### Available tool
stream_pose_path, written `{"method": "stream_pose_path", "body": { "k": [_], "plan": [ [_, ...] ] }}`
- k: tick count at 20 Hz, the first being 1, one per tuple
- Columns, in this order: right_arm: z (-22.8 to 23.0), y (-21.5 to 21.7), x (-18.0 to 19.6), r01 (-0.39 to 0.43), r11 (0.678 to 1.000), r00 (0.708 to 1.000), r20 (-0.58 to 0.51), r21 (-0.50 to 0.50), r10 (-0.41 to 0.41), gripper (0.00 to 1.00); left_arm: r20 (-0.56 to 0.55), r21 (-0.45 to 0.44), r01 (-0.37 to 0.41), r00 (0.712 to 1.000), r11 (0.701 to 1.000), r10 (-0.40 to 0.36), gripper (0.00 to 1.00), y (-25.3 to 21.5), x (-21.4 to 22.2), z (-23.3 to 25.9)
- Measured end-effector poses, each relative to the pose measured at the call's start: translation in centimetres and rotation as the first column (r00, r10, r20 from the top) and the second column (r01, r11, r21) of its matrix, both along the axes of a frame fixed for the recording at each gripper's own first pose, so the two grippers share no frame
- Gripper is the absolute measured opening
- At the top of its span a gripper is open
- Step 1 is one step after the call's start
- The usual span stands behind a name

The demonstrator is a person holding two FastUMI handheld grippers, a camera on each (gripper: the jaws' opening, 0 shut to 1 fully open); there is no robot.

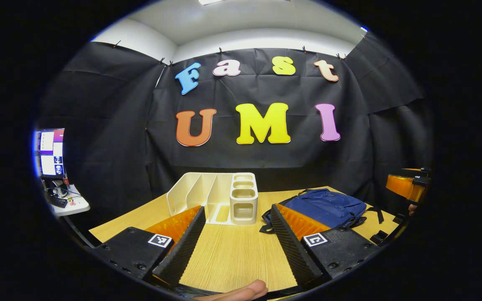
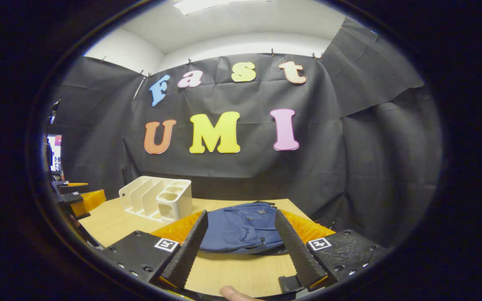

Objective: Open the schoolbag, grab two books from the bookshelf and put them into the schoolbag.

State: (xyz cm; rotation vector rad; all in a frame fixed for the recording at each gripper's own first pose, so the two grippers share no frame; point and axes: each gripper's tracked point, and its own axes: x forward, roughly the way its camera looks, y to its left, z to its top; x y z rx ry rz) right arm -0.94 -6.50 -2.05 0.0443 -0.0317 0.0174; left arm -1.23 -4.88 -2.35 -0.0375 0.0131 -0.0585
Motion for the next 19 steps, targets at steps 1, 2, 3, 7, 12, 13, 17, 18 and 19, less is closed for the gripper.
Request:
{"method": "stream_pose_path", "body": {
  "k": [1, 2, 3, 7, 12, 13, 17, 18, 19],
  "plan": [
    [0.0, -0.1, 0.0, 0.003, 1.0, 1.0, -0.001, -0.002, -0.003, 0.93, 0.005, 0.002, -0.002, 1.0, 1.0, 0.002, 0.98, -0.1, -0.1, 0.0],
    [-0.1, -0.2, 0.2, 0.006, 1.0, 1.0, -0.002, -0.007, -0.006, 0.96, 0.006, 0.004, 0.0, 1.0, 1.0, 0.0, 0.98, 0.0, -0.1, 0.0],
    [-0.2, -0.2, 0.1, 0.007, 1.0, 1.0, -0.004, -0.011, -0.007, 0.96, 0.012, 0.007, -0.005, 1.0, 1.0, 0.004, 0.98, 0.0, 0.0, 0.1],
    [-0.3, -0.4, 0.2, 0.007, 1.0, 1.0, -0.01, -0.016, -0.007, 0.93, 0.01, 0.002, 0.004, 1.0, 1.0, -0.004, 0.98, -0.4, 0.2, -0.2],
    [-0.3, -0.6, 0.2, 0.009, 1.0, 1.0, -0.007, -0.022, -0.009, 0.93, 0.036, 0.004, 0.011, 0.999, 1.0, -0.011, 0.98, -0.8, 0.0, 0.3],
    [-0.4, -0.6, 0.3, 0.01, 1.0, 1.0, -0.009, -0.024, -0.01, 0.96, 0.042, 0.003, 0.014, 0.999, 1.0, -0.014, 0.98, -0.9, -0.1, 0.5],
    [-0.2, -1.2, 0.4, 0.019, 0.999, 1.0, -0.008, -0.029, -0.019, 0.94, 0.045, 0.006, 0.025, 0.999, 1.0, -0.025, 0.98, -1.7, -0.3, 0.5],
    [-0.2, -1.2, 0.5, 0.021, 0.999, 1.0, -0.005, -0.03, -0.021, 0.94, 0.042, 0.007, 0.028, 0.999, 1.0, -0.029, 0.98, -1.8, -0.3, 0.3],
    [-0.2, -1.4, 0.5, 0.021, 0.999, 1.0, -0.005, -0.031, -0.021, 0.96, 0.039, 0.007, 0.031, 0.999, 0.999, -0.031, 0.98, -2.1, -0.2, 0.2]
  ]
}}
